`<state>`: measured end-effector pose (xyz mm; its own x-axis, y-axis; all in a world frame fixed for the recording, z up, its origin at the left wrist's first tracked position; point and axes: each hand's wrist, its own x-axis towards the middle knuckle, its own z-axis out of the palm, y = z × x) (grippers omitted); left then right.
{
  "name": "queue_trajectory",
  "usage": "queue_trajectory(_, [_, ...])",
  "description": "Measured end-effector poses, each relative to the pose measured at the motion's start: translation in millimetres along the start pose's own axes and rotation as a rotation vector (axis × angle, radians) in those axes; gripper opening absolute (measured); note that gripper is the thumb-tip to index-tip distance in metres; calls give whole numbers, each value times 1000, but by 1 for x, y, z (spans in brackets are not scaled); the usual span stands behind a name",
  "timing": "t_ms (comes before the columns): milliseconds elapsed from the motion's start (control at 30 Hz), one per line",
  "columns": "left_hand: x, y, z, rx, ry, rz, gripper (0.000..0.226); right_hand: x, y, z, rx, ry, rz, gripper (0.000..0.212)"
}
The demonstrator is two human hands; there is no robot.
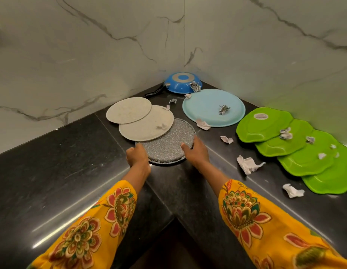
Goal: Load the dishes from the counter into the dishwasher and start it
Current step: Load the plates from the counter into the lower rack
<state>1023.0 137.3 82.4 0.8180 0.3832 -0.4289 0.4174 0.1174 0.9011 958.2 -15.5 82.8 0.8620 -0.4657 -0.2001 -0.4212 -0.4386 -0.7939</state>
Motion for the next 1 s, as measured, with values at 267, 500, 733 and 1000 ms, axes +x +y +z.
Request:
queue_trajectory(267, [13,9,13,-74,-101,-96,20,23,-3,-2,60,78,114,64])
queue_trajectory(500, [-11,1,8,-26,-103,-160,46,2,7,-11,176,175,238,55])
queue_trajectory(733, [-26,-18,-13,4,-169,-221,37,-48,23,-22,165,288,382,58])
queue_trajectory(1000, [-110,-25,-64,-18,-309,-213,14,-132,54,-34,272,532,496,47])
